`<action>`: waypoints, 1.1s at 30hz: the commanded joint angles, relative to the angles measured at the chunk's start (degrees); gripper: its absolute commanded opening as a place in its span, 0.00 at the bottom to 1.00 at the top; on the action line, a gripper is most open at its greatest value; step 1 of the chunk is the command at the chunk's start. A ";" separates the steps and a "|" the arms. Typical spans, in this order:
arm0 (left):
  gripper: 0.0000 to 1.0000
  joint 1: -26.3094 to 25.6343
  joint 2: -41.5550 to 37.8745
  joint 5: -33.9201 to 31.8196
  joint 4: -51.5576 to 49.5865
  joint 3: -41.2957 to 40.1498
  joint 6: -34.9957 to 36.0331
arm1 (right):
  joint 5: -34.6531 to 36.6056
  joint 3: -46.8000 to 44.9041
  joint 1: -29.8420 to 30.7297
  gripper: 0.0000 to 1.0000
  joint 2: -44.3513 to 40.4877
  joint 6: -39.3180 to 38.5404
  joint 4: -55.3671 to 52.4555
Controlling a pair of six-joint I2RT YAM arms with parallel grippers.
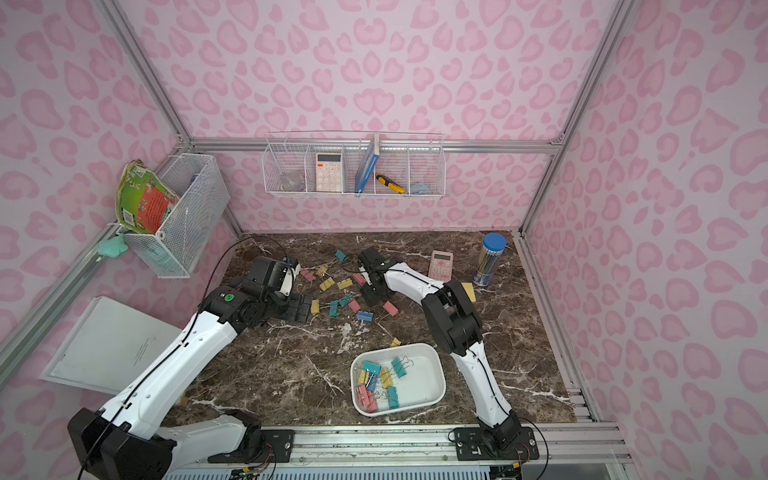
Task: Put the binder clips in the storage box
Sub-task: Pick up the binder clip at the center of the board.
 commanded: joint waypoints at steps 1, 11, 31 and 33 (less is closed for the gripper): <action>0.99 0.05 -0.01 -0.11 -0.57 0.20 0.52 | 0.75 -0.35 -0.02 0.61 -0.14 0.56 -0.80; 0.99 0.05 -0.04 -0.20 -0.61 0.16 0.52 | 1.98 -3.26 0.31 0.34 -3.53 1.51 1.00; 0.99 -0.04 0.45 0.09 -0.57 0.13 0.43 | 7.00 -27.59 2.41 0.21 -29.15 11.64 13.45; 0.99 -0.07 0.58 0.19 -0.51 0.12 0.43 | 7.21 -31.15 3.00 0.21 -33.19 12.78 14.12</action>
